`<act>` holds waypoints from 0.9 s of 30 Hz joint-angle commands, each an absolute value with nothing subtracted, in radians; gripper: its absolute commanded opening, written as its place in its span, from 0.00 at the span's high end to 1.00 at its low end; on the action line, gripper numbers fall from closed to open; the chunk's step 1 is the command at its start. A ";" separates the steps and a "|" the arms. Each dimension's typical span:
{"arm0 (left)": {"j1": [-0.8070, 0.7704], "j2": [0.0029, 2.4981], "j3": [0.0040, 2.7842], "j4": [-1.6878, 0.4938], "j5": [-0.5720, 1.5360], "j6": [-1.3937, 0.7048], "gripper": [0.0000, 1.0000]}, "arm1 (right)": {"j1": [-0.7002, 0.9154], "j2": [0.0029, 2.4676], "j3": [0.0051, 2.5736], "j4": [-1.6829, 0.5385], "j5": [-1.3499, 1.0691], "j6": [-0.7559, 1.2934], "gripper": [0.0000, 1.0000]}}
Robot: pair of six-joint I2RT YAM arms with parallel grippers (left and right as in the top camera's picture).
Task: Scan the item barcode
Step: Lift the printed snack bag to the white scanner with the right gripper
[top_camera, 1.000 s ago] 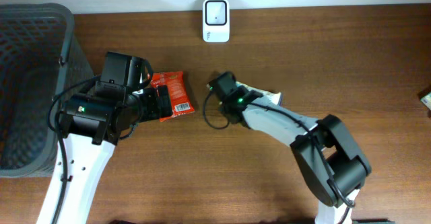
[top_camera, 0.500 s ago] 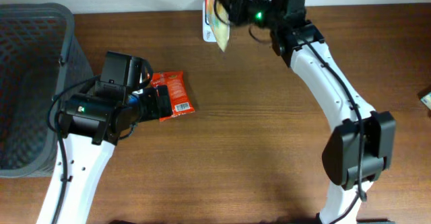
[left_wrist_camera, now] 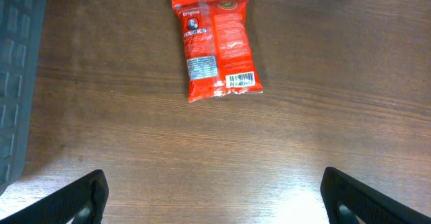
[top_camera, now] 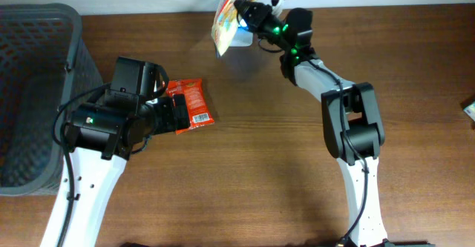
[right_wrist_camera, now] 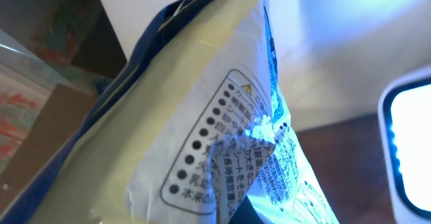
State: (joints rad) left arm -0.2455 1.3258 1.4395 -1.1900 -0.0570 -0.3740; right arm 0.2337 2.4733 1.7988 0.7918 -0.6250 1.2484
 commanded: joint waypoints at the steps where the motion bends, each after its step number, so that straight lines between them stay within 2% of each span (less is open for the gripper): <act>1: -0.243 1.320 1.450 -1.191 -0.060 -0.365 0.01 | 0.188 2.455 1.807 0.817 -0.661 1.254 0.96; 3: -0.243 1.320 1.450 -1.192 -0.061 -0.365 0.01 | 0.155 2.454 1.811 0.882 -0.806 1.182 0.96; 8: -0.243 1.320 1.450 -1.192 -0.060 -0.365 0.01 | 0.075 2.423 1.815 0.894 -1.142 1.187 0.96; 15: -0.243 1.320 1.450 -1.191 -0.061 -0.365 0.01 | 0.036 2.419 1.815 0.895 -1.359 1.194 0.96; 19: -0.243 1.320 1.450 -1.191 -0.060 -0.365 0.01 | 0.085 2.421 1.815 0.884 -1.137 1.194 0.96; 22: -0.243 1.320 1.450 -1.191 -0.060 -0.365 0.01 | 0.145 2.431 1.815 0.727 -0.872 1.193 0.96; 25: -0.243 1.320 1.450 -1.192 -0.060 -0.365 0.01 | 0.210 2.437 1.815 0.723 -0.792 1.134 0.96; 27: -0.243 1.320 1.450 -1.192 -0.060 -0.365 0.01 | 0.229 2.437 1.816 0.844 -0.863 1.051 0.96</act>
State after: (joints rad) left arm -0.2455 1.3258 1.4395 -1.1900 -0.0570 -0.3740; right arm 0.2127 2.4664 1.8000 0.7395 -0.8616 1.1400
